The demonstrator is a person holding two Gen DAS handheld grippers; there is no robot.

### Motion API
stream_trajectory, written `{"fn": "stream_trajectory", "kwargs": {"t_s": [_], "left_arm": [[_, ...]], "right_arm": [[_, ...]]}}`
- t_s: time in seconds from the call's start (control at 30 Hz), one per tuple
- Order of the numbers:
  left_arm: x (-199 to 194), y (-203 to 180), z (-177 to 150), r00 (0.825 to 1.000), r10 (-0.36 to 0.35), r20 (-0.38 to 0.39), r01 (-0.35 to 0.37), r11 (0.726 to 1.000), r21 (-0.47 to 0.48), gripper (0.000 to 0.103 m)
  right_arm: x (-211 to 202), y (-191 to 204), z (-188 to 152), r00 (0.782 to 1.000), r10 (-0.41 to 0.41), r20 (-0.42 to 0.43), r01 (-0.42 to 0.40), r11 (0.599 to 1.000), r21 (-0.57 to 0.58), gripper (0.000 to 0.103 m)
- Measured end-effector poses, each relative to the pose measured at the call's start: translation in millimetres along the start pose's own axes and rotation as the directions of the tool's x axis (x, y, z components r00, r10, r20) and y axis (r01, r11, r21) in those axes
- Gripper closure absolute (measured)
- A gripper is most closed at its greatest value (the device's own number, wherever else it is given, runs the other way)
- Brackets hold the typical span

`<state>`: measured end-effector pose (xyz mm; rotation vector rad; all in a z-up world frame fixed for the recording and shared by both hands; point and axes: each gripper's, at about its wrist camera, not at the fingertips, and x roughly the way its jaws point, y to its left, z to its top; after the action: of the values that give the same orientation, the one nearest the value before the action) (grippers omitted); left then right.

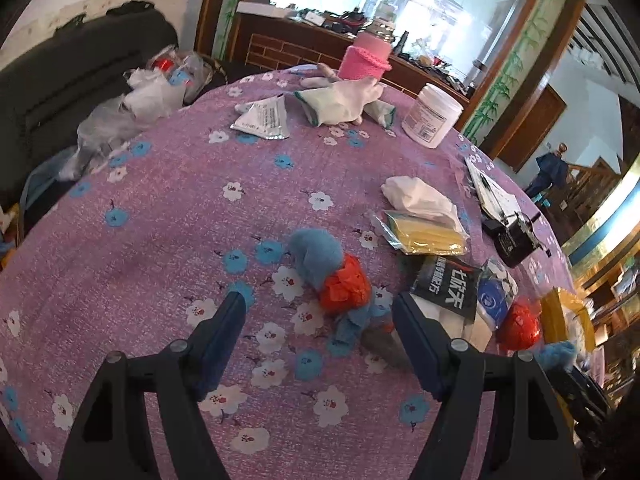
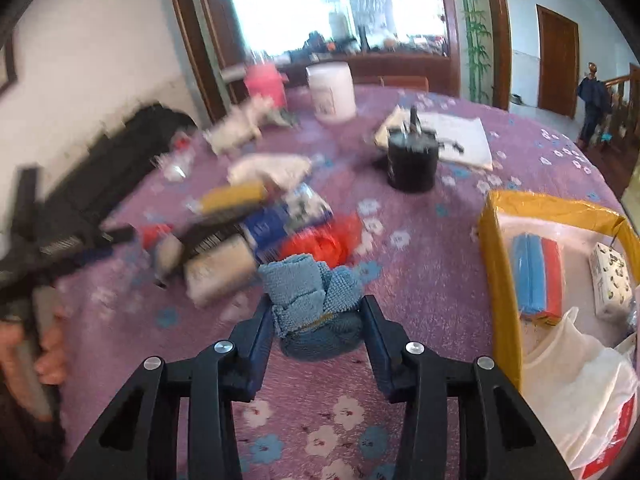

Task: Organize soft objects
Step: 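Grasp the blue towel with the right gripper while the left grasps the blue-and-red mesh bundle, then carry the blue towel with the right gripper while the left carries the mesh bundle over the tray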

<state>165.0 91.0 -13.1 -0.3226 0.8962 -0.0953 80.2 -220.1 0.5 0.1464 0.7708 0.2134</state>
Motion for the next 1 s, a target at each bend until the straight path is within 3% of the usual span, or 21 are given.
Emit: {"fn": "stream_trajectory", "kwargs": {"t_s": [0.1,0.2,0.47,0.53,0.6,0.83,1.0], "left_arm": [[4,2,5,0.999,0.033,-0.030,-0.034,0.999,-0.028,0.030],[11,-2,11,0.995,0.049,-0.087,-0.053,0.998,-0.040,0.043],[44,-23,32,0.987,0.085,-0.135,-0.090,0.996,-0.025,0.043],[57,-22,30,0.984,0.091,-0.154,-0.097,0.995,-0.029,0.051],[59,-23,28,0.986,0.122,-0.114,-0.123,0.992,-0.001,0.067],[49,-18,21,0.991,0.104,-0.085,-0.102,0.995,0.023,0.071],[18,-24,22,0.999,0.036,0.016,-0.036,0.999,0.026,0.071]], "right_arm": [[-9,-4,3,0.999,0.033,0.025,-0.033,0.999,0.015,0.057],[-12,-3,4,0.999,0.045,0.031,-0.045,0.999,0.008,0.057],[-14,14,0,0.997,0.072,0.021,-0.072,0.997,-0.030,0.057],[-12,17,-1,0.997,0.078,0.013,-0.078,0.996,-0.033,0.057],[-11,18,-1,0.997,0.077,0.011,-0.076,0.996,-0.037,0.057],[-6,24,-3,0.997,0.073,-0.006,-0.074,0.995,-0.062,0.057],[-5,25,-4,0.997,0.078,-0.010,-0.078,0.995,-0.060,0.056]]}}
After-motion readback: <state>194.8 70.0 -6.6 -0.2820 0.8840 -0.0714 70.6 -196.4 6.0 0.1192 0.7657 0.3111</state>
